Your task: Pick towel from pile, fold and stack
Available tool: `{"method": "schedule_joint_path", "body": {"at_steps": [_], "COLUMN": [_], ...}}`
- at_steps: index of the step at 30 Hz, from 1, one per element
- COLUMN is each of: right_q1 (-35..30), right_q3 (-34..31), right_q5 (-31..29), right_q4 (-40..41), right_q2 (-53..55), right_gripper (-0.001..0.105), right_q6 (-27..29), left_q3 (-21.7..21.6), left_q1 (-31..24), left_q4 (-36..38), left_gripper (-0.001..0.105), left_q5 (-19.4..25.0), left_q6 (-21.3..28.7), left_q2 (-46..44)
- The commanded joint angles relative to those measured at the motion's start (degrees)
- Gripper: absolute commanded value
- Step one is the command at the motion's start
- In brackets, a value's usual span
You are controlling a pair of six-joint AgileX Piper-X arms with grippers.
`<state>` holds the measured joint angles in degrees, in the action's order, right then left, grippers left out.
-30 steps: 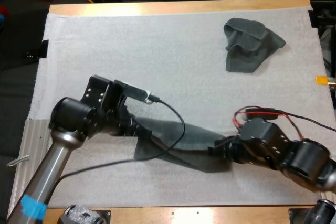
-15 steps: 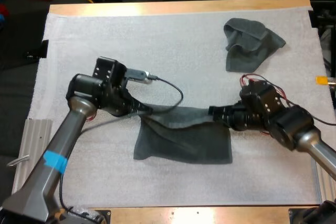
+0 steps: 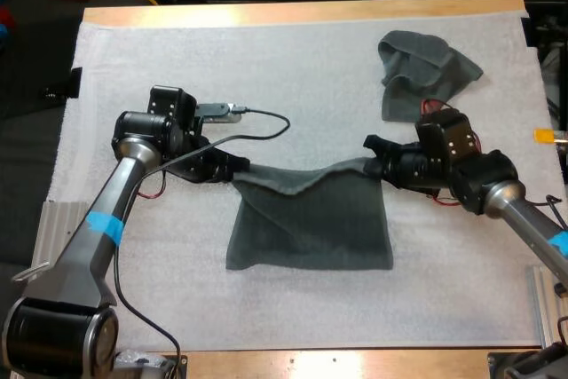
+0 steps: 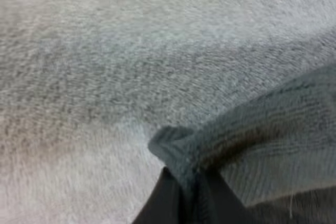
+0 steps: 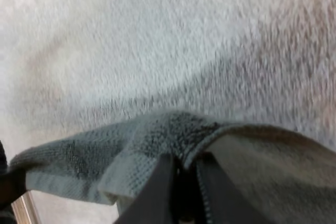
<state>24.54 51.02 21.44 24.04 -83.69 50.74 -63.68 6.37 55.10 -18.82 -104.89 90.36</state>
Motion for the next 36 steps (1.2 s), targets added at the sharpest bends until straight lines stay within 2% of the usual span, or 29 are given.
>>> {"method": "schedule_joint_path", "body": {"at_steps": [1,10,22,25,29,31,33,34,36], "right_q1": [-0.6,-0.6,-2.3,-2.8,-3.0,-3.0,-3.0,-3.0,-3.0], "right_q3": [0.0,0.0,0.0,0.0,0.0,0.0,0.0,0.0,0.0], "right_q5": [0.8,-0.7,-6.0,-6.3,-6.2,-6.2,-6.1,-5.7,-4.2], "right_q4": [-2.3,-11.5,-18.4,-19.6,-21.8,-23.2,-26.1,-27.0,-30.2], "right_q2": [-0.8,-5.1,-7.6,-8.2,-8.6,-8.6,-8.6,-8.6,-8.6], "right_gripper": [0.001,0.001,0.001,0.002,0.019,0.032,0.051,0.057,0.069], "right_q6": [-1.3,-8.4,-11.9,-12.4,-12.4,-12.4,-12.4,-12.4,-12.1], "left_q3": [-0.2,-0.2,-0.2,-0.2,-0.2,-0.2,-0.2,-0.2,-0.2], "left_q1": [-0.4,-1.8,-1.9,-1.9,-1.9,-1.9,-1.9,-1.9,-1.9], "left_q4": [-2.4,-7.5,-15.1,-16.6,-18.2,-18.5,-18.8,-18.9,-18.9], "left_gripper": [0.000,0.000,0.000,0.006,0.040,0.055,0.072,0.073,0.068], "left_q5": [-0.4,-1.6,-0.6,-0.7,-0.8,-0.8,-1.2,-1.3,-2.1], "left_q6": [-1.3,-4.7,-7.6,-7.6,-7.6,-7.6,-7.6,-7.6,-7.6], "left_q2": [0.1,2.6,2.9,2.9,2.9,2.9,2.9,2.9,2.9]}}
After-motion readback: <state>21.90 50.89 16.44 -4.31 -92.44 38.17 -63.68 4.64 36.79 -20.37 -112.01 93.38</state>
